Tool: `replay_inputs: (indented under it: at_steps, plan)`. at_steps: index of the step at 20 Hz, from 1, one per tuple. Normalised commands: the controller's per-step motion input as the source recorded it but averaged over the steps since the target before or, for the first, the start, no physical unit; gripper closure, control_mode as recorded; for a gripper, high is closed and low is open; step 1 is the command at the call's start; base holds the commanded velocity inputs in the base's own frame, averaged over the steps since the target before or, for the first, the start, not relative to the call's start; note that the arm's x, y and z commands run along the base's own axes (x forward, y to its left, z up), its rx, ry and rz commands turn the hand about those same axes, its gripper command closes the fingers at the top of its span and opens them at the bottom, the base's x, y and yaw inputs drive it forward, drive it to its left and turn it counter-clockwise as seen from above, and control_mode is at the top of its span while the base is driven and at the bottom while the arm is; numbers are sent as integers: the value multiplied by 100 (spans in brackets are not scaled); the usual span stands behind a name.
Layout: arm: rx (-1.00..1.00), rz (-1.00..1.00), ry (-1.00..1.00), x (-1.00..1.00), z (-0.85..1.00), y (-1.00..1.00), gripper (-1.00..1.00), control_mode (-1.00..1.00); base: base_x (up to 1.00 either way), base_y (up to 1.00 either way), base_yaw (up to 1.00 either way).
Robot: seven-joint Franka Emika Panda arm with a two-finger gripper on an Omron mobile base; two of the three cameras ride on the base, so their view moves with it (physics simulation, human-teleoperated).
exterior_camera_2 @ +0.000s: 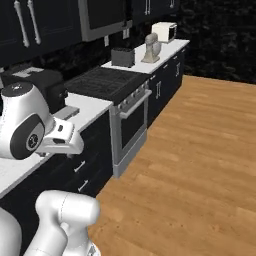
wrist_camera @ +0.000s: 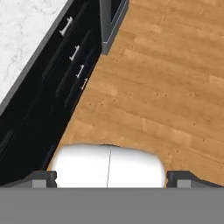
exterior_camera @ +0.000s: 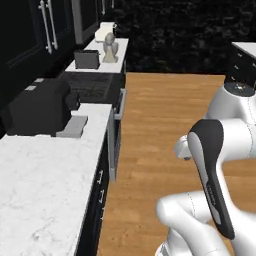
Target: Navigate to the toaster oven.
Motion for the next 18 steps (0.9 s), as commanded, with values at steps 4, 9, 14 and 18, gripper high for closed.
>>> replay_inputs:
  at_steps: [4,9,14,18]
  plan:
    - [0,0,0,0,0,0,-100,100,59,-26,-61]
    - [0,0,0,0,0,0,-100,100,96,-27,-36]
    - [0,0,0,0,0,0,-100,100,100,-48,-14]
    - [0,0,0,0,0,0,-100,100,100,-58,-3]
